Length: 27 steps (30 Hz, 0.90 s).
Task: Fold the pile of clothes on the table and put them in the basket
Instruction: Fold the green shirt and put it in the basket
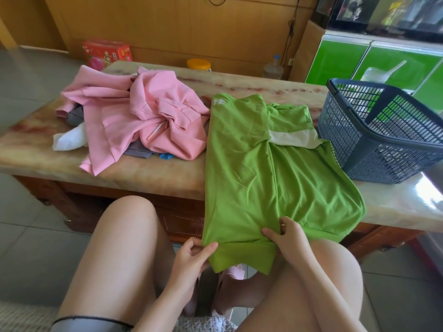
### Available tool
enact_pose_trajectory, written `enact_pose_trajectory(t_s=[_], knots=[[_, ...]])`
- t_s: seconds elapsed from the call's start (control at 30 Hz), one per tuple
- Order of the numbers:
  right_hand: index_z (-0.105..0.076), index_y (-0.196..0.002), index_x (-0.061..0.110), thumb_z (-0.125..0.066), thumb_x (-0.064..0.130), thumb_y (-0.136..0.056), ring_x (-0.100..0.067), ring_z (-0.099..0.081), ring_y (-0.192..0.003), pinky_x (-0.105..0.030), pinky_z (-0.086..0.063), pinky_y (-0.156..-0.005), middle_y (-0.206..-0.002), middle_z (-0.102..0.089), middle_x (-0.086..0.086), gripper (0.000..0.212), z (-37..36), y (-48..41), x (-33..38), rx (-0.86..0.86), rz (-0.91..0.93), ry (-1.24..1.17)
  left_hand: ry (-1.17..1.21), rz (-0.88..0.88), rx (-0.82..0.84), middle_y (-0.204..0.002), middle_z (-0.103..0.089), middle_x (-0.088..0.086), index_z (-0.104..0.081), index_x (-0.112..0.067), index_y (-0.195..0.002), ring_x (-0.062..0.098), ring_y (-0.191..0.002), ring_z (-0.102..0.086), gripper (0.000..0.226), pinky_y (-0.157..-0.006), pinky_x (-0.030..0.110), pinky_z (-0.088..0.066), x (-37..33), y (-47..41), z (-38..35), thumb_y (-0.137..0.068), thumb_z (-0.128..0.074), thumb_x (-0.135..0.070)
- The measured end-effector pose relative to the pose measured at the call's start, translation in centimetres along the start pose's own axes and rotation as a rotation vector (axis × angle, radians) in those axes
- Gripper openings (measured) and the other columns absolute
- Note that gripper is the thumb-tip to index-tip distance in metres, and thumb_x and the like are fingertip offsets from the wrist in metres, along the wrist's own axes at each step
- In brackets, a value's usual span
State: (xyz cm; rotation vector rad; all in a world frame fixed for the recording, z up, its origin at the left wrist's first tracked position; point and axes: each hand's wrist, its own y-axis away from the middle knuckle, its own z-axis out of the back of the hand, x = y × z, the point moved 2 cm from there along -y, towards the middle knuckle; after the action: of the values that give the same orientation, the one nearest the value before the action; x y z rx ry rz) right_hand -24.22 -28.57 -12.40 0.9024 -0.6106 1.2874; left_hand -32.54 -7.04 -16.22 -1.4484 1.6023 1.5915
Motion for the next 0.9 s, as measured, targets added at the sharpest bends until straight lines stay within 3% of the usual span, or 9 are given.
enact_pose_trajectory(t_s=[0.1,0.2,0.33,0.43,0.53,0.63,0.73,0.9], knots=[[-0.058,-0.094,0.007,-0.077,0.020,-0.076,-0.025,-0.065,-0.083,-0.045,-0.054,-0.074,-0.090,-0.068,-0.006,0.029,-0.1,0.1,0.0,-0.013,-0.008,0.033,-0.088,-0.013,-0.056,-0.082,-0.070,0.024,-0.055,0.006,-0.086,0.021,-0.065,-0.069,0.018,-0.049,0.024,-0.053,0.2,-0.3,0.4,-0.079,-0.070,-0.001],[-0.056,-0.102,0.002,-0.074,0.020,-0.080,-0.023,-0.058,-0.086,-0.031,-0.045,-0.071,-0.096,-0.062,-0.006,0.033,-0.4,0.2,0.3,-0.012,0.000,0.146,-0.310,-0.106,-0.106,-0.071,-0.069,0.018,-0.056,0.004,-0.080,0.017,-0.057,-0.067,0.022,-0.046,0.024,-0.050,0.5,-0.9,0.8,-0.076,-0.075,-0.006],[-0.054,-0.107,0.002,-0.072,0.022,-0.081,-0.022,-0.055,-0.088,-0.029,-0.043,-0.073,-0.103,-0.062,-0.010,0.037,-0.5,-0.3,0.5,-0.017,-0.019,0.262,-0.483,-0.145,-0.083,-0.069,-0.068,0.010,-0.057,-0.009,-0.084,0.027,-0.069,-0.067,0.025,-0.062,0.036,-0.049,0.3,-2.0,0.6,-0.074,-0.078,-0.017],[-0.051,-0.115,0.003,-0.071,0.027,-0.082,-0.028,-0.058,-0.096,-0.038,-0.051,-0.079,-0.105,-0.059,-0.010,0.045,-0.6,-0.6,0.9,-0.021,-0.028,0.243,-0.372,-0.092,0.006,-0.072,-0.071,0.002,-0.056,-0.021,-0.100,0.018,-0.074,-0.067,0.031,-0.063,0.024,-0.048,-0.9,-2.7,-0.2,-0.078,-0.076,-0.027],[-0.045,-0.127,0.010,-0.068,0.046,-0.081,-0.025,-0.056,-0.105,-0.038,-0.048,-0.085,-0.112,-0.057,-0.006,0.063,-0.2,-1.0,2.1,-0.136,-0.004,0.152,-0.338,-0.067,0.106,-0.093,-0.073,-0.005,-0.065,-0.021,-0.102,0.006,-0.092,-0.066,0.042,-0.082,0.021,-0.047,-2.0,-3.7,-1.3,-0.079,-0.063,-0.056],[-0.050,-0.118,0.012,-0.066,0.048,-0.082,-0.021,-0.056,-0.094,-0.039,-0.050,-0.082,-0.104,-0.058,-0.004,0.054,0.3,-2.4,3.1,-0.212,-0.064,0.049,-0.466,-0.145,0.021,-0.095,-0.070,-0.006,-0.066,-0.016,-0.099,0.008,-0.094,-0.063,0.032,-0.086,0.028,-0.047,-2.3,-4.6,-1.4,-0.093,-0.050,-0.043],[-0.055,-0.109,0.007,-0.059,0.038,-0.090,-0.026,-0.060,-0.085,-0.036,-0.049,-0.075,-0.094,-0.059,-0.005,0.037,0.3,-3.0,2.8,-0.174,-0.112,0.253,-0.592,-0.270,-0.038,-0.082,-0.070,0.002,-0.066,-0.009,-0.088,0.016,-0.083,-0.064,0.031,-0.079,0.037,-0.048,-2.2,-4.7,-0.8,-0.093,-0.052,-0.036],[-0.060,-0.099,0.006,-0.043,0.037,-0.098,-0.030,-0.060,-0.086,-0.033,-0.045,-0.070,-0.096,-0.064,-0.010,0.036,0.9,-3.0,2.9,-0.135,-0.083,0.547,-0.826,-0.270,-0.101,-0.064,-0.063,0.004,-0.057,-0.011,-0.068,0.023,-0.070,-0.061,0.039,-0.070,0.040,-0.045,-2.9,-5.0,0.4,-0.092,-0.051,-0.041]])
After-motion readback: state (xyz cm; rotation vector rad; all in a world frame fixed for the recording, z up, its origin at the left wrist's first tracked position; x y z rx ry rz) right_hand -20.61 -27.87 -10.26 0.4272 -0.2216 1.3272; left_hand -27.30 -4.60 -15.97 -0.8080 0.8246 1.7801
